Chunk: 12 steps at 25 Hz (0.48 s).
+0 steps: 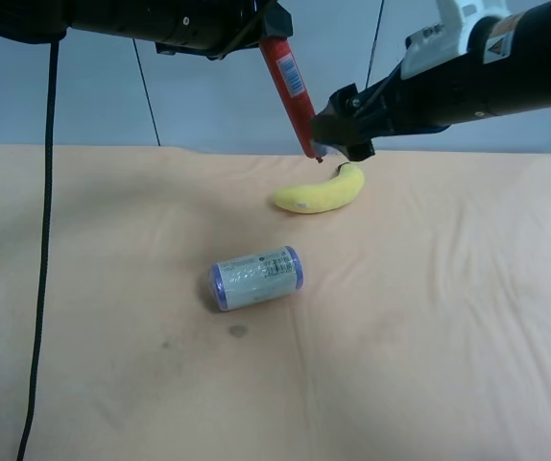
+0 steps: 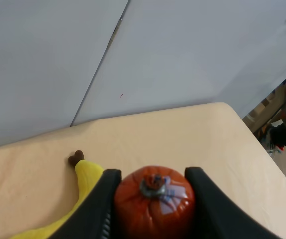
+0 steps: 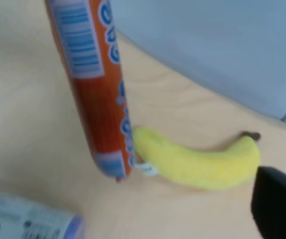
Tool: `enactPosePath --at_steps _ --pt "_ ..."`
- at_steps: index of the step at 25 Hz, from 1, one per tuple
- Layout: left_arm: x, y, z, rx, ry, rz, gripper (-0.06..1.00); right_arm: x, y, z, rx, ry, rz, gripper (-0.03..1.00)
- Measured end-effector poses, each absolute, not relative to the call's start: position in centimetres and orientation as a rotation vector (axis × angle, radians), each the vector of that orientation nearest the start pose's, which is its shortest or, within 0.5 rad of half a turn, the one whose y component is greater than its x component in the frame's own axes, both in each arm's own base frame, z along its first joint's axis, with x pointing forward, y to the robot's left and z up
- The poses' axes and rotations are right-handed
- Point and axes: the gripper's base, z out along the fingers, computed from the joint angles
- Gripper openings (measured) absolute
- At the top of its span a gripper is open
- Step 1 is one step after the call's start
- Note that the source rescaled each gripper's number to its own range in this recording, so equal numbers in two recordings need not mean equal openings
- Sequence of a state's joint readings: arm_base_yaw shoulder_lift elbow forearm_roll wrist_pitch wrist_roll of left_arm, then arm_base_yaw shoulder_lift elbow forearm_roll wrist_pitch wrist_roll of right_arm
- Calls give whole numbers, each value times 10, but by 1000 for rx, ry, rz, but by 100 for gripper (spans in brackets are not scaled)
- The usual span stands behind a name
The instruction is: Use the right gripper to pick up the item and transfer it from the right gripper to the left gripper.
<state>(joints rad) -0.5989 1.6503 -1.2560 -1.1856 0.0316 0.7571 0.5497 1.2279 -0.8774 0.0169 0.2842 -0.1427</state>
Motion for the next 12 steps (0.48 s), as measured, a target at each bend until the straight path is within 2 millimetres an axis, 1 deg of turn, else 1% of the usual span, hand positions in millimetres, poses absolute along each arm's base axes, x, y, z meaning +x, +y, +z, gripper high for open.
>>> enactPosePath --at_steps 4,9,12 --pt "323 -224 318 190 1947 -718 0 198 122 331 -677 2056 278 100" --pt "323 -224 318 198 1945 -712 0 155 96 358 -664 2035 290 100" --pt "323 -224 318 201 1944 -711 0 128 79 370 -654 2013 295 100"
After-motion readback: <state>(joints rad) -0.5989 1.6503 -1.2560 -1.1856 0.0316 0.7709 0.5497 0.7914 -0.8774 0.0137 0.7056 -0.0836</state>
